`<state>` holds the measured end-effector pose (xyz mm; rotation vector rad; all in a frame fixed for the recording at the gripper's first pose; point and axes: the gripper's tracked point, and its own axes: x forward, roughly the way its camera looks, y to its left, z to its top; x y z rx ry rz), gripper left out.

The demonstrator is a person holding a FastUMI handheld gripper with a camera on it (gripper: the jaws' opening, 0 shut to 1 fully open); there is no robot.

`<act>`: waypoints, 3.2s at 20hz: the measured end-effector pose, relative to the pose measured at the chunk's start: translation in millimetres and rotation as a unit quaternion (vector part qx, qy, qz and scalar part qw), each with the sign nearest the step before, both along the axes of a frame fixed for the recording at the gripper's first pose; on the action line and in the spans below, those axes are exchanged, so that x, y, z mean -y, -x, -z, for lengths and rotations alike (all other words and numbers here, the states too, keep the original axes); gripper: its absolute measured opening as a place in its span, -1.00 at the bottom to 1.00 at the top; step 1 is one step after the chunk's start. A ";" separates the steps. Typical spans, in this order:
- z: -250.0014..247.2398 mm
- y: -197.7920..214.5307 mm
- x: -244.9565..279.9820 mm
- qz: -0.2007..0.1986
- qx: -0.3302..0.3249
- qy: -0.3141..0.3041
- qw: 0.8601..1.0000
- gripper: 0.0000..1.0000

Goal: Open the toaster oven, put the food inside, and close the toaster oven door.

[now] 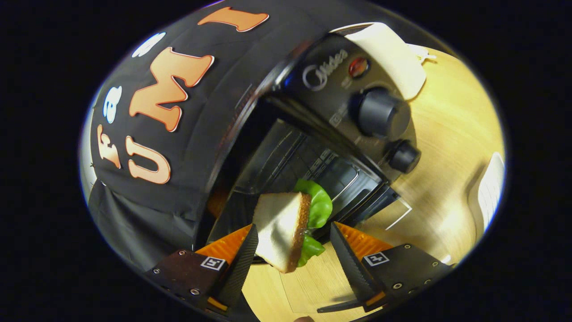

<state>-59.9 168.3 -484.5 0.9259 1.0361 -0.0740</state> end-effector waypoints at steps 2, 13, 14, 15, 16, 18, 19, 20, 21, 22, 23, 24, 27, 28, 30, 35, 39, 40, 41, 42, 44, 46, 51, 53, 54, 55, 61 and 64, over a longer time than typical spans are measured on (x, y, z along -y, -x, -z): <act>-13.6 15.0 8.9 -0.016 -0.007 -0.003 1.000 0.92; -19.9 125.9 35.2 -0.230 -0.022 0.150 0.961 0.93; -17.1 135.8 35.6 -0.251 -0.024 0.162 0.954 0.92; -13.9 145.6 34.2 -0.273 -0.027 0.174 0.946 0.93; -10.9 156.2 35.2 -0.292 -0.033 0.188 0.937 0.93; -4.6 171.3 36.6 -0.324 -0.041 0.209 0.922 0.93; 0.0 176.5 36.0 -0.337 -0.042 0.217 0.915 0.93; 4.9 182.9 35.4 -0.349 -0.048 0.224 0.909 0.93; 10.0 187.3 33.1 -0.362 -0.054 0.227 0.903 0.93; 15.4 191.8 32.0 -0.370 -0.062 0.233 0.897 0.93; 20.7 193.2 29.2 -0.377 -0.065 0.235 0.894 0.93; 26.9 194.3 26.1 -0.384 -0.067 0.237 0.890 0.93; 38.9 185.9 13.6 -0.398 -0.048 0.246 0.882 0.90; 42.2 184.8 11.4 -0.401 -0.045 0.249 0.880 0.90; 47.4 186.6 9.4 -0.409 -0.049 0.248 0.877 0.89; 36.0 177.8 7.6 -0.402 -0.033 0.226 0.887 0.89; 2.7 157.2 4.0 -0.407 0.014 0.236 0.882 0.89; -4.9 149.1 1.8 -0.412 0.031 0.240 0.878 0.89; -11.2 141.6 1.1 -0.416 0.047 0.247 0.874 0.91; -18.0 130.7 0.7 -0.416 0.065 0.256 0.870 0.92; -29.3 110.1 0.2 -0.408 0.086 0.269 0.868 0.94; -38.7 91.3 -3.8 -0.389 0.099 0.262 0.878 0.93; -54.8 55.1 -4.5 -0.357 0.124 0.257 0.889 0.92; -64.4 36.3 -3.3 -0.352 0.152 0.274 0.882 0.92; -67.9 29.3 -3.3 -0.345 0.158 0.275 0.883 0.92; -70.8 25.7 -4.8 -0.335 0.162 0.268 0.889 0.91; -122.0 -6.6 6.0 -0.311 0.231 0.303 0.871 0.92; -162.0 -15.1 6.9 -0.297 0.265 0.304 0.866 0.92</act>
